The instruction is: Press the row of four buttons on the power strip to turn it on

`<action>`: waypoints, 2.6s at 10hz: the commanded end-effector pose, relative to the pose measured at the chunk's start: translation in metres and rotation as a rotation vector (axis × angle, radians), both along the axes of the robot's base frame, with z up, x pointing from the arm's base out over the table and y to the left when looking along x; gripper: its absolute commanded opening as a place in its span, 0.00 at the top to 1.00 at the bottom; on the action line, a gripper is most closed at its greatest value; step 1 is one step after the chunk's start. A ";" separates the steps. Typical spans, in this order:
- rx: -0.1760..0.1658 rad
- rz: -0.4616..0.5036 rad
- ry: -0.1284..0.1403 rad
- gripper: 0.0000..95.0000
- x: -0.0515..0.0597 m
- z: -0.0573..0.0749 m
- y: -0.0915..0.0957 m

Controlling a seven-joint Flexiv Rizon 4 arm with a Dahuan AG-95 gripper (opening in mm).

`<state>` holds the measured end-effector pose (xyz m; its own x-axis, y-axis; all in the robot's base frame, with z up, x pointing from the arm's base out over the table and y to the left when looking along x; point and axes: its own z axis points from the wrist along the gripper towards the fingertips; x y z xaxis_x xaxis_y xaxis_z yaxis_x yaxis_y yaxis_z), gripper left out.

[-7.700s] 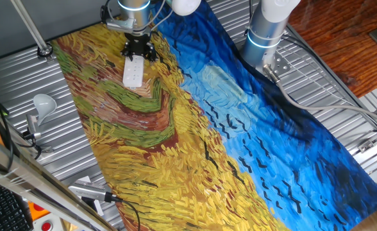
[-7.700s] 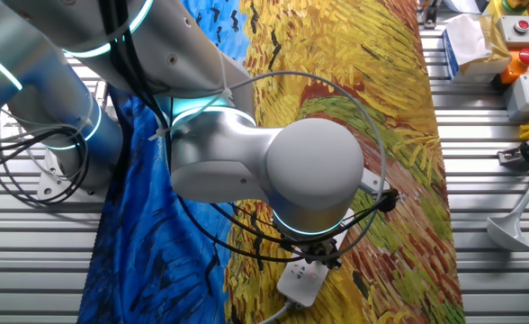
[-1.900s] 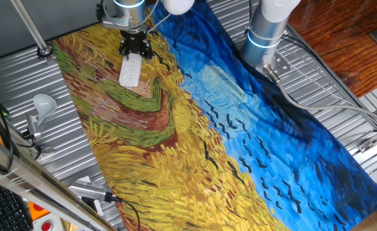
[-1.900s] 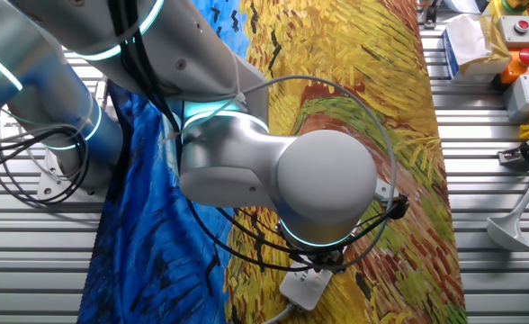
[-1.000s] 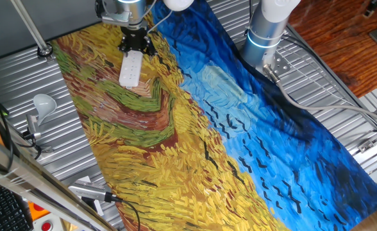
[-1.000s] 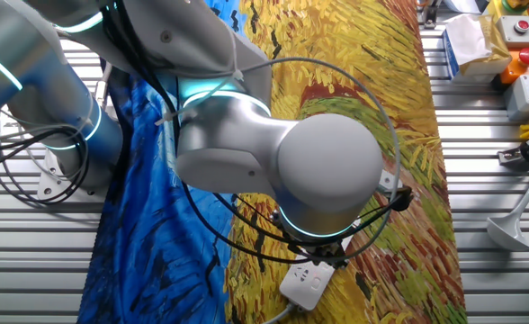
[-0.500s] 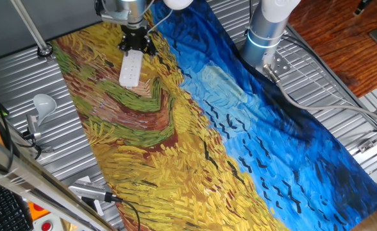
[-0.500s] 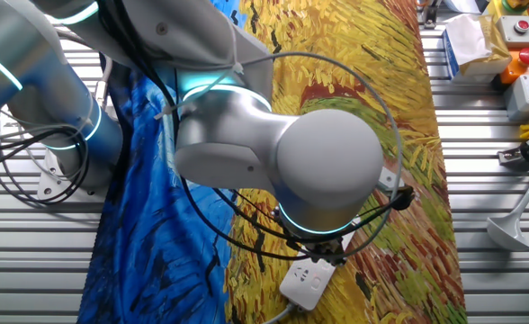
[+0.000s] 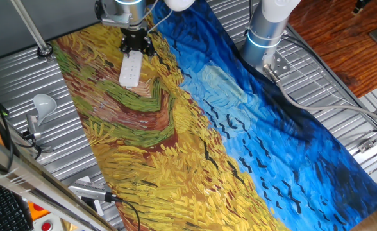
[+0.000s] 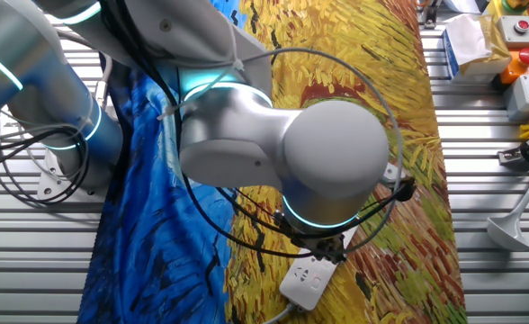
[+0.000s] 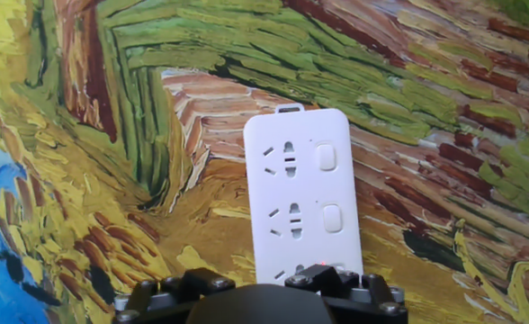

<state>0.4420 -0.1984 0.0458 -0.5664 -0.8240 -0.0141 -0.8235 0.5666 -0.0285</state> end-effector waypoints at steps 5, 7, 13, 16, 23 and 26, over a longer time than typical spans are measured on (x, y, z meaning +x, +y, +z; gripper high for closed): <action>0.020 -0.006 0.000 0.00 0.035 -0.023 0.031; 0.012 -0.005 0.002 0.00 0.033 -0.018 0.033; 0.009 -0.013 0.006 0.00 0.016 -0.012 0.027; 0.006 -0.017 0.005 0.00 0.013 -0.016 0.027; 0.014 -0.008 0.001 0.00 0.012 -0.024 0.024; 0.013 -0.008 0.000 0.00 0.011 -0.025 0.024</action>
<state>0.4536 -0.1744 0.0209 -0.5735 -0.8188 -0.0256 -0.8186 0.5740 -0.0189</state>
